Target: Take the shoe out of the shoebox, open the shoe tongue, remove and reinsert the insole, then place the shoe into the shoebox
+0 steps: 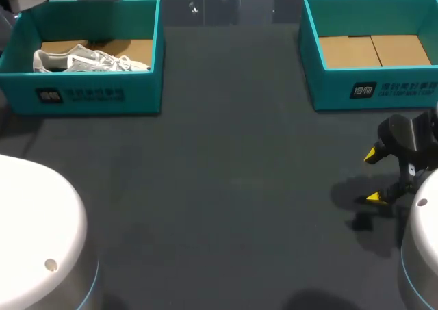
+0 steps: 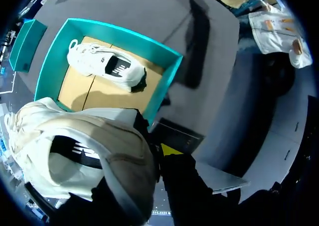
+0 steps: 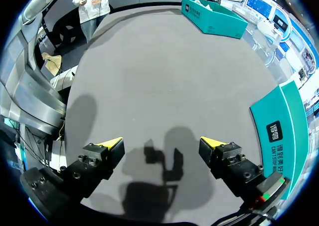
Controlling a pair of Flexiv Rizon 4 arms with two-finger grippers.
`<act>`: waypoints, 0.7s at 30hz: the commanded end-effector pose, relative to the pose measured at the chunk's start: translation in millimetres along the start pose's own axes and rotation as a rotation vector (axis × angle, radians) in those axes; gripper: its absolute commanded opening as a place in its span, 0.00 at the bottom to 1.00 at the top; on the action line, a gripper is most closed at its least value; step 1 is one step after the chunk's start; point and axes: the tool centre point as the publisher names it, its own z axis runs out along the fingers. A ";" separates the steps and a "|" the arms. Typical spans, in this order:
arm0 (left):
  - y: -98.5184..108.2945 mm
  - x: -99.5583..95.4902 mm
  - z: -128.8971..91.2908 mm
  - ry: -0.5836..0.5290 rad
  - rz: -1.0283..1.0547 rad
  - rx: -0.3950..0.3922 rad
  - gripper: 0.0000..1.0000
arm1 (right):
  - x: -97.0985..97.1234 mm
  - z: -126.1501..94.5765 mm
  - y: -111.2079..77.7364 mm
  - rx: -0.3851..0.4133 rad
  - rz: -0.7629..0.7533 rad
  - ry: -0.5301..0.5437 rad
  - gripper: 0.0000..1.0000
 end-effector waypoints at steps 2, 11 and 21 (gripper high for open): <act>-5.8 -1.2 1.6 0.004 0.052 -0.037 0.00 | 1.8 0.0 0.3 0.003 0.001 -0.003 1.00; 12.1 -9.8 10.4 -0.015 0.353 -0.011 0.00 | 1.8 0.0 0.3 0.003 0.001 -0.003 1.00; 18.2 -13.0 15.2 0.028 0.309 -0.070 0.00 | 1.8 0.0 0.3 0.003 0.001 -0.003 1.00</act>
